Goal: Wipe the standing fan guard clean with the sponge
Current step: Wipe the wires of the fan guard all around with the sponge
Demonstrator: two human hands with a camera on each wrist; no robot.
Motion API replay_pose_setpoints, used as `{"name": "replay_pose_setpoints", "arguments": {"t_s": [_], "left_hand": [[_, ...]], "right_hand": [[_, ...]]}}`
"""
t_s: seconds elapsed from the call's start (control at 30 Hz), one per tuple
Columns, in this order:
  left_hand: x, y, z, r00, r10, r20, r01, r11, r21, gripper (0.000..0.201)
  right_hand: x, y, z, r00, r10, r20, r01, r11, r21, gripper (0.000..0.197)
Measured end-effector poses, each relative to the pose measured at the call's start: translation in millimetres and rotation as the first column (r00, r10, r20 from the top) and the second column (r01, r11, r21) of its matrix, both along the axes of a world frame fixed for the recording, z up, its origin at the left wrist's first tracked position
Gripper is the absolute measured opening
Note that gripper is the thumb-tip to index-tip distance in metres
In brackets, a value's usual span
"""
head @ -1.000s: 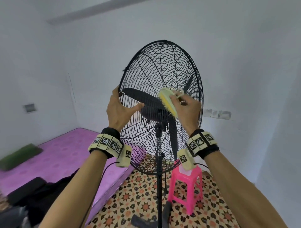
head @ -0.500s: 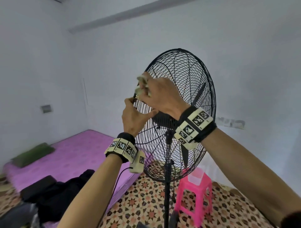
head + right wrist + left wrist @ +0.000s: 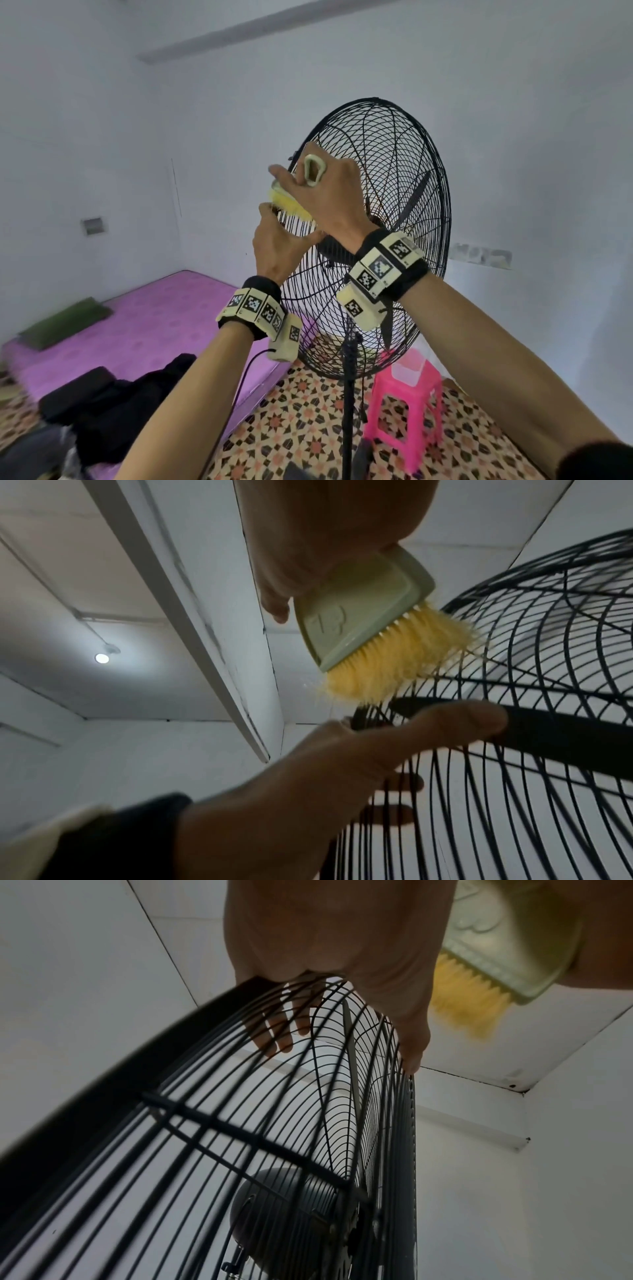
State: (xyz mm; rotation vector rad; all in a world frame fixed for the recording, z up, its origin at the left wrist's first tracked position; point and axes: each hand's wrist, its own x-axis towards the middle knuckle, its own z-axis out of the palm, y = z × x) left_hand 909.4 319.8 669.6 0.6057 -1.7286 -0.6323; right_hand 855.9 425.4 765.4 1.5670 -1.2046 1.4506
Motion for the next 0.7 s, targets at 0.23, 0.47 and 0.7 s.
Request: {"name": "replay_pose_setpoints", "arguments": {"t_s": [0.23,0.47,0.7], "left_hand": [[0,-6,1,0.99,0.083,0.118,-0.079,0.996,-0.039,0.032],[-1,4,-1,1.0,-0.021,0.003,0.021,1.0,0.007,0.08],[-3,5,0,1.0,0.008,-0.014,-0.008,1.0,-0.006,0.081]], "right_hand": [[-4,-1,-37,0.979,-0.18,-0.094,0.194,0.964,0.18,0.043],[8,0,-11,0.995,0.021,0.096,-0.023,1.0,0.019,0.028],[-10,2,-12,0.989,-0.149,-0.022,0.15,0.985,0.09,0.028]]}}
